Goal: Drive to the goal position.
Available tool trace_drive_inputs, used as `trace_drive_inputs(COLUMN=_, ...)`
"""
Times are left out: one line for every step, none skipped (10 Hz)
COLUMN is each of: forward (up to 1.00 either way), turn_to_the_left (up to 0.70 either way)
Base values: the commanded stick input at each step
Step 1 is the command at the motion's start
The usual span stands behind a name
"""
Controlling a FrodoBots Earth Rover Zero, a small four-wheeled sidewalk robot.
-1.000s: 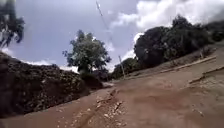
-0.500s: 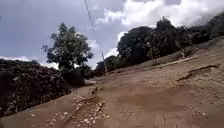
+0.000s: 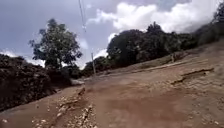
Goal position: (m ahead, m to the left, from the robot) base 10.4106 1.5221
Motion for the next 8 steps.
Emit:
trace_drive_inputs(forward=0.23, turn_to_the_left=-0.09)
trace_drive_inputs(forward=0.00, turn_to_the_left=0.00)
trace_drive_inputs(forward=0.00, turn_to_the_left=0.00)
trace_drive_inputs(forward=0.00, turn_to_the_left=0.00)
trace_drive_inputs(forward=0.00, turn_to_the_left=0.00)
trace_drive_inputs(forward=0.00, turn_to_the_left=0.00)
trace_drive_inputs(forward=0.00, turn_to_the_left=0.00)
trace_drive_inputs(forward=0.63, turn_to_the_left=0.00)
